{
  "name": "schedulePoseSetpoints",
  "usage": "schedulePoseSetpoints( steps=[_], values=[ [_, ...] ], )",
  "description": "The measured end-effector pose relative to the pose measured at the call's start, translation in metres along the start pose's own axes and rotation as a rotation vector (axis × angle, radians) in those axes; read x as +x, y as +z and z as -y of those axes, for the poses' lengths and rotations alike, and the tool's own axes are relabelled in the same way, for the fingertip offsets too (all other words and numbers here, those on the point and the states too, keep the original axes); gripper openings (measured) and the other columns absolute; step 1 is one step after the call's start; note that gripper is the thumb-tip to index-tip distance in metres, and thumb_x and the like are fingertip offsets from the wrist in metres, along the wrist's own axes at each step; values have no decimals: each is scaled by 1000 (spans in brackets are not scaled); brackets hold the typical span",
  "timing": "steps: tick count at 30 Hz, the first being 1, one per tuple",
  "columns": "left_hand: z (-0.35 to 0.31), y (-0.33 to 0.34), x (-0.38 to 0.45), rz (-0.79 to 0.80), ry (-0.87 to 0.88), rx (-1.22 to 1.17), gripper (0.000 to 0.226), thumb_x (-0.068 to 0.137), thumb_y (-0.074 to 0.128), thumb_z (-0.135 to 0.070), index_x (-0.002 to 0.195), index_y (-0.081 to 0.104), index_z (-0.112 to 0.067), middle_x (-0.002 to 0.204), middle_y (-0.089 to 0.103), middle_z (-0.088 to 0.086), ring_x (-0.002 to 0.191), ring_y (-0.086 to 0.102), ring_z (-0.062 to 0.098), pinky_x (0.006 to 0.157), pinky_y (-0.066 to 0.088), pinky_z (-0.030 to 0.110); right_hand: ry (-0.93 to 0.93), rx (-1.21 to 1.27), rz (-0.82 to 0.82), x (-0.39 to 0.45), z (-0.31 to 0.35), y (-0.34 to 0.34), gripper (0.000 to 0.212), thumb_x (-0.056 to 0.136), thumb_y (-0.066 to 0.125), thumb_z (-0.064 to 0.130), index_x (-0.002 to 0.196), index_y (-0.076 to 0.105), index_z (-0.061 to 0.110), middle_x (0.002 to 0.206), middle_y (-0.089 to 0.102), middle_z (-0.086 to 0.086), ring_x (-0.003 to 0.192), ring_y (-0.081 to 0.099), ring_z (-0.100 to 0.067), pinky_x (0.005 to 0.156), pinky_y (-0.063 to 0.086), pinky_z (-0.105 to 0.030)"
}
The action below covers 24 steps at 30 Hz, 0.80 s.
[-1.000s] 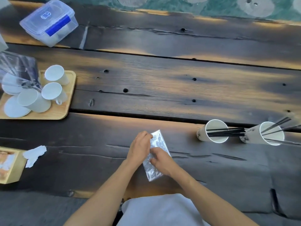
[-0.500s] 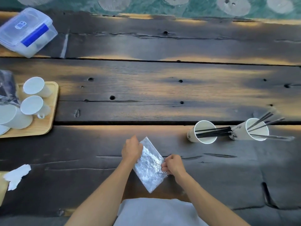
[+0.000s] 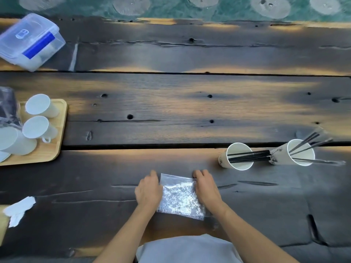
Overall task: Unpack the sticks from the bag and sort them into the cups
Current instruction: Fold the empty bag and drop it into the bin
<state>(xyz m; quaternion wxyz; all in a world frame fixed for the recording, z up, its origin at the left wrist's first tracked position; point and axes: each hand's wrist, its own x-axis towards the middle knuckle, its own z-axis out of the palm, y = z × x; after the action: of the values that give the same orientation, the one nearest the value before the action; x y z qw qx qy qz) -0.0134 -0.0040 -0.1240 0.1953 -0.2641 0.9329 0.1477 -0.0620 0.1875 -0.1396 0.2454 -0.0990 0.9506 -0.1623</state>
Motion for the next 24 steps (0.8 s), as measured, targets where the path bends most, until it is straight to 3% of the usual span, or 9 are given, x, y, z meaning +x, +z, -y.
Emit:
schedulePoseSetpoints(
  steps=[2,4,9,12,14,17,20,24],
  values=[
    [4,7,12,-17,233,49,36,82,66,-11,108,44,-24,106,52,0,91,51,21,69,50,34,-19,-59,6,3,0,-1,33,80,46,-6,103,48,18,103,44,-4,91,42,-26,74,44,-37],
    [5,8,23,12,360,84,41,80,69,-9,108,46,-26,108,47,-1,93,46,21,74,49,33,-21,-120,-13,7,1,-4,32,79,50,-7,99,46,17,104,42,-5,89,38,-25,72,38,-35],
    [3,0,37,118,295,-40,27,80,67,-6,91,49,-23,104,48,-3,98,43,20,76,43,32,1,-142,-3,14,-3,-8,16,86,59,10,95,49,18,108,39,-3,95,39,-26,79,36,-36],
    [6,-3,41,194,197,-267,24,79,66,-2,78,51,-20,87,60,0,83,57,20,65,52,35,13,-93,30,13,-5,-11,12,85,57,14,92,50,22,105,42,1,95,40,-25,78,33,-35],
    [11,-6,40,263,135,-468,20,79,67,1,81,56,-16,79,65,5,68,60,17,58,51,29,28,18,56,13,-8,-13,16,82,56,15,92,49,25,95,52,7,91,43,-22,77,34,-36],
    [20,-11,35,326,50,-723,14,79,68,4,86,64,-7,80,66,11,69,60,16,67,53,30,55,259,143,13,-16,-17,16,78,62,14,89,57,24,72,63,9,82,55,-19,77,47,-35],
    [31,-14,27,305,-61,-931,9,80,66,6,84,65,-2,80,66,14,73,60,19,68,51,31,156,621,205,8,-21,-24,16,81,70,9,76,60,20,64,59,3,63,54,-16,60,47,-27],
    [42,-13,15,295,-174,-1144,5,89,62,5,88,62,0,77,69,23,63,59,20,58,45,30,393,1098,305,-7,-21,-28,27,86,70,7,67,53,18,59,50,2,58,49,-12,64,51,-27]
  ],
)
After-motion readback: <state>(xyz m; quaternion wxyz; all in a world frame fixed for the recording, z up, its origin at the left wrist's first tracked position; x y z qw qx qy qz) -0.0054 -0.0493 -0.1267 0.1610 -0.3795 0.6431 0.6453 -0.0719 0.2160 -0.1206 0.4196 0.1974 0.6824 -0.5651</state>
